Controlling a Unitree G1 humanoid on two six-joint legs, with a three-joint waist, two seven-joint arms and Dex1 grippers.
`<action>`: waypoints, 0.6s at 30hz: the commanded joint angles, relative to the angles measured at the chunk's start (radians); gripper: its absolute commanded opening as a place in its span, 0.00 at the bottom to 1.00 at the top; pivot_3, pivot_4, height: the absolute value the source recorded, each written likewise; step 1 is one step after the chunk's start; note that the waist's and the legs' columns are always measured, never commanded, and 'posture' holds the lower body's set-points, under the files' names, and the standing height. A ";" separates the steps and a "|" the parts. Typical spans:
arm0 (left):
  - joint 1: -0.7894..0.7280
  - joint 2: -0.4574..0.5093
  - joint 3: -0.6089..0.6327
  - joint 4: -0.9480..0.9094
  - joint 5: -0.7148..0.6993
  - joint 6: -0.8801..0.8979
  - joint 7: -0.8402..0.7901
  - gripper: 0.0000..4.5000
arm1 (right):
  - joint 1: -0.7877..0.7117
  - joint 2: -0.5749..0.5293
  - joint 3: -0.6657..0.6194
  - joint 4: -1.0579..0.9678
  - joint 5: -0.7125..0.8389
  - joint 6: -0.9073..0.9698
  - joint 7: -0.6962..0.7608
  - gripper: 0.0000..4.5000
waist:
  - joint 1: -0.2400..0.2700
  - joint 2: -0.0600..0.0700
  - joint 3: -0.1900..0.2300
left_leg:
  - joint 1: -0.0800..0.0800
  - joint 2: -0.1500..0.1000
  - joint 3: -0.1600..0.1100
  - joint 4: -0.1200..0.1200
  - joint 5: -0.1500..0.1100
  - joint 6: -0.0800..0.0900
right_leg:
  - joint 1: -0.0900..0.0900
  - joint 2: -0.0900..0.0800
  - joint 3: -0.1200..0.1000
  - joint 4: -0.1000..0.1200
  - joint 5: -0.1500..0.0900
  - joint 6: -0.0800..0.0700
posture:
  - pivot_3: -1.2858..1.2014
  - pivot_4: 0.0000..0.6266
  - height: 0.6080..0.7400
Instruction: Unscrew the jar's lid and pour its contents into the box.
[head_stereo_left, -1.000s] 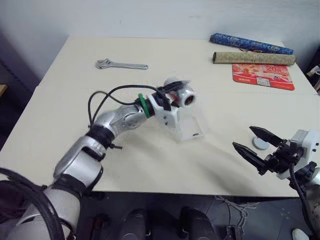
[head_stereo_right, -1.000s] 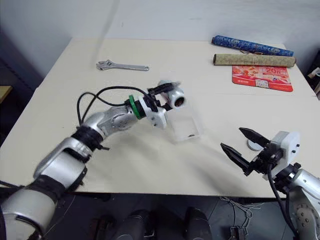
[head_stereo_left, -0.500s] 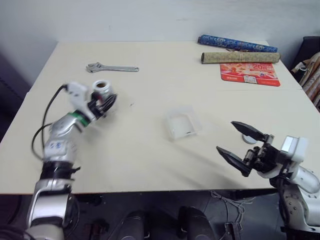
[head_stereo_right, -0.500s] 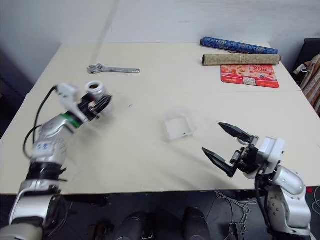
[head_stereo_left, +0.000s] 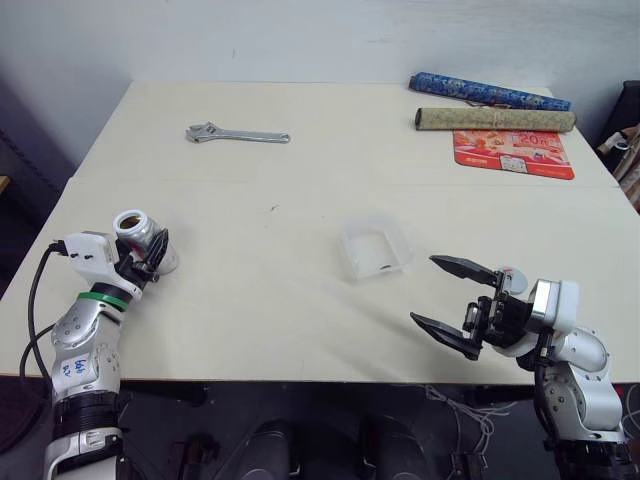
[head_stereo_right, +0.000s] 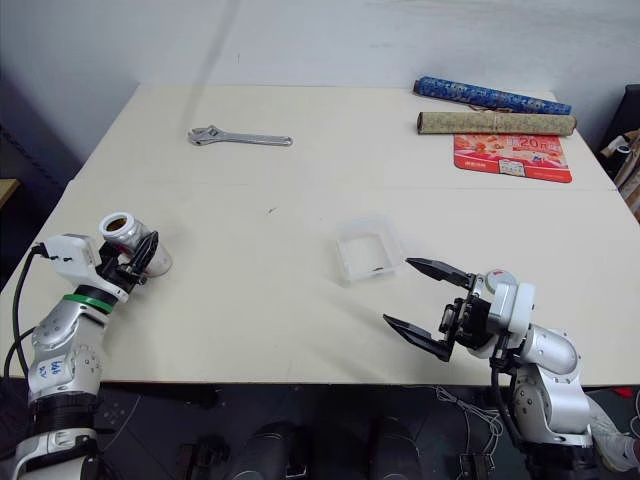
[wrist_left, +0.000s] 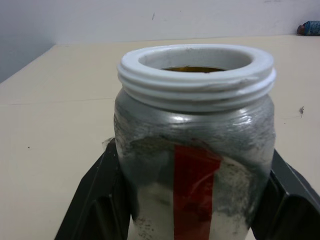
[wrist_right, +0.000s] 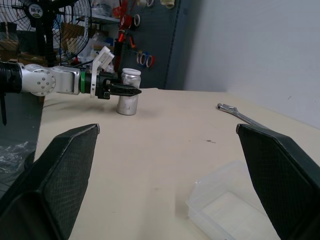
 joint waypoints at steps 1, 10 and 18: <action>0.056 -0.017 0.036 -0.084 -0.025 0.031 0.022 0.86 | 0.002 -0.027 -0.039 -0.026 0.036 0.013 -0.013 1.00 | -0.005 0.000 0.000 | 0.000 0.000 0.000 0.000 0.000 0.000 | 0.000 0.000 0.000 0.000 0.000 0.000 | 0.52 0.24 1.00; 0.232 0.002 0.095 -0.224 -0.046 0.126 0.014 1.00 | 0.208 -0.079 -0.175 -0.120 0.067 0.054 -0.087 1.00 | 0.002 0.000 0.000 | 0.000 0.001 0.000 -0.002 -0.004 -0.005 | 0.000 -0.003 0.000 -0.003 0.000 0.000 | 0.52 0.24 1.00; 0.416 0.057 0.130 -0.349 -0.049 0.152 -0.094 1.00 | 0.301 -0.110 -0.254 -0.139 0.048 0.046 -0.115 1.00 | 0.002 0.000 0.000 | 0.000 0.004 0.001 -0.003 -0.007 -0.007 | -0.001 -0.003 0.005 -0.010 -0.001 -0.001 | 0.52 0.24 1.00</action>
